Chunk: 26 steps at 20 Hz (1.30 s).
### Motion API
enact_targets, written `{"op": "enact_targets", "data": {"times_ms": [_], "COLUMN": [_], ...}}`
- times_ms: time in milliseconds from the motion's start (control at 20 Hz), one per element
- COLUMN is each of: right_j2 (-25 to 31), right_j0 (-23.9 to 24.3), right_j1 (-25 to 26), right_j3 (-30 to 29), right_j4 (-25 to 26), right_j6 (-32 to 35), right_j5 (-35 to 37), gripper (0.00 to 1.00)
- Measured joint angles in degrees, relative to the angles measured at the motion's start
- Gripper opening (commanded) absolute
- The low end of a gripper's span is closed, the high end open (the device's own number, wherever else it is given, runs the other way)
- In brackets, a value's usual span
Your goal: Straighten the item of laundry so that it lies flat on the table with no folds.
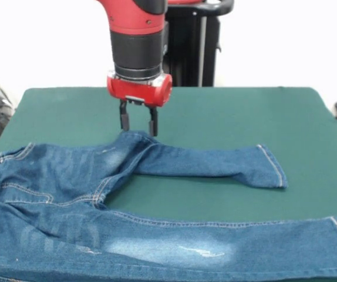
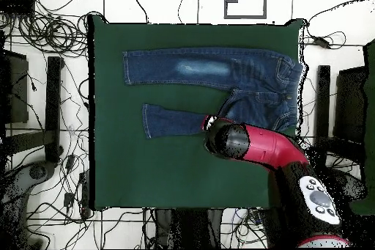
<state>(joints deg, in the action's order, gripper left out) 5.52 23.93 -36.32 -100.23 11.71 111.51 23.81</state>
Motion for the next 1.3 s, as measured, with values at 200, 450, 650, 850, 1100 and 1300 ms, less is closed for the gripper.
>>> {"op": "enact_targets", "data": {"times_ms": [200,450,650,850,1100,1300], "right_j2": [-2.7,-6.0,-7.6,-9.4,-12.0,-13.2], "right_j0": [-3.1,-5.5,-5.9,-6.0,-7.2,-8.1], "right_j1": [0.1,1.3,2.5,3.9,5.7,6.5], "right_j3": [2.4,4.9,6.2,7.1,7.8,8.2], "right_j4": [-1.9,-3.9,-5.2,-6.6,-8.3,-9.2], "right_j6": [0.0,0.5,0.5,0.5,0.5,0.5], "right_j5": [2.0,2.0,2.0,2.0,2.0,2.0], "gripper": [1.0,1.0,1.0,1.0,1.0,1.0]}}
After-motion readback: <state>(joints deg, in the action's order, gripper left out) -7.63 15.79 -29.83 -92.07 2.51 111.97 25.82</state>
